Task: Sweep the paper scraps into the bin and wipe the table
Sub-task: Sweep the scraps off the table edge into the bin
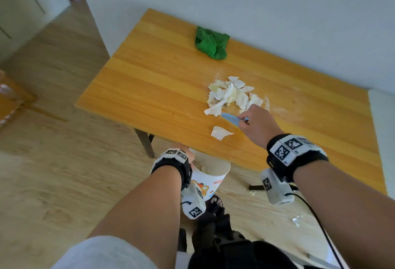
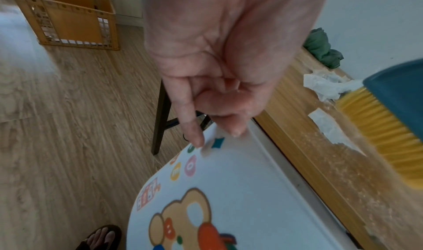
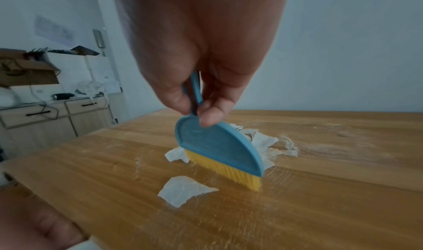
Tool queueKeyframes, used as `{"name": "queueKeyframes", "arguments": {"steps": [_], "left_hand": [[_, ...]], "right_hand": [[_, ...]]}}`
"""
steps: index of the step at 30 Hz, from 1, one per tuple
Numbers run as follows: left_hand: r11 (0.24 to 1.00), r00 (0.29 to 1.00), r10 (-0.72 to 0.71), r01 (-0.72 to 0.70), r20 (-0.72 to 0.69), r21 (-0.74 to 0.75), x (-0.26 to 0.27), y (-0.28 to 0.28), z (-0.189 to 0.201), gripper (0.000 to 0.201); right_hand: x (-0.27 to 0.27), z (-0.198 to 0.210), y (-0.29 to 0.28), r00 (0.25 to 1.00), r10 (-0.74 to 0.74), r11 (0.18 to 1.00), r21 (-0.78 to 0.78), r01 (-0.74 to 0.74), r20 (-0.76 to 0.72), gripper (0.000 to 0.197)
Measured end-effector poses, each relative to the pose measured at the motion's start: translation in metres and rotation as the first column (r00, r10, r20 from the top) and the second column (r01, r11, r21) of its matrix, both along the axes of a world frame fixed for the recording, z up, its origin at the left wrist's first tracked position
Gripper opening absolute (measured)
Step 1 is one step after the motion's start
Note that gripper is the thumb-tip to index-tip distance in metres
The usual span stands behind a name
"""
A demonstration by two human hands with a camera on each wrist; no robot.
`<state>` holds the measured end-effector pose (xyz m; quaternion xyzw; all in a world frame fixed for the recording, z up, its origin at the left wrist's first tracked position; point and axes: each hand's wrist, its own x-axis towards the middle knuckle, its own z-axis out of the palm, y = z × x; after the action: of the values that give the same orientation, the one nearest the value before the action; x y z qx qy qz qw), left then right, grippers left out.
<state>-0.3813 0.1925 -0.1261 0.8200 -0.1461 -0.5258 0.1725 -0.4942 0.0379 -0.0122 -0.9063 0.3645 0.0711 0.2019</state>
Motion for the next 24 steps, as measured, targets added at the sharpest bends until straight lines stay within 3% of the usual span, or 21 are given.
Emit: {"name": "queueKeyframes", "arguments": {"steps": [3, 6, 9, 14, 17, 20, 24], "left_hand": [[0.999, 0.999, -0.036, 0.036, -0.008, 0.003, 0.003, 0.003, 0.004, 0.018], [1.000, 1.000, 0.012, -0.012, -0.017, 0.016, 0.004, 0.003, -0.003, 0.020], [0.999, 0.998, 0.050, -0.050, -0.022, 0.001, 0.002, 0.002, -0.010, 0.019], [0.999, 0.999, 0.052, -0.052, -0.016, 0.000, -0.001, 0.001, -0.012, 0.019], [0.999, 0.999, 0.044, -0.043, -0.022, 0.011, -0.002, 0.001, -0.005, 0.018], [0.998, 0.998, 0.053, -0.052, -0.029, 0.018, -0.002, 0.003, -0.007, 0.019], [0.997, 0.998, 0.068, -0.068, -0.009, 0.024, -0.003, 0.003, -0.008, 0.025]], "right_hand": [[0.008, -0.010, 0.001, 0.990, 0.084, 0.996, 0.006, -0.084, -0.112, 0.027], [0.011, -0.008, 0.005, 0.984, 0.118, 0.987, 0.126, -0.101, -0.133, 0.021], [0.009, -0.004, 0.005, 0.980, 0.156, 0.974, 0.182, -0.132, -0.126, 0.028], [0.008, 0.002, -0.007, 0.995, 0.102, 0.993, 0.065, -0.102, 0.017, 0.024], [0.006, -0.003, -0.003, 0.990, 0.131, 0.991, 0.020, -0.130, -0.046, 0.026], [0.003, -0.007, 0.013, 0.972, 0.198, 0.975, 0.131, -0.182, -0.123, 0.024], [0.004, -0.004, 0.013, 0.985, 0.162, 0.963, 0.228, -0.145, -0.057, 0.028]]}}
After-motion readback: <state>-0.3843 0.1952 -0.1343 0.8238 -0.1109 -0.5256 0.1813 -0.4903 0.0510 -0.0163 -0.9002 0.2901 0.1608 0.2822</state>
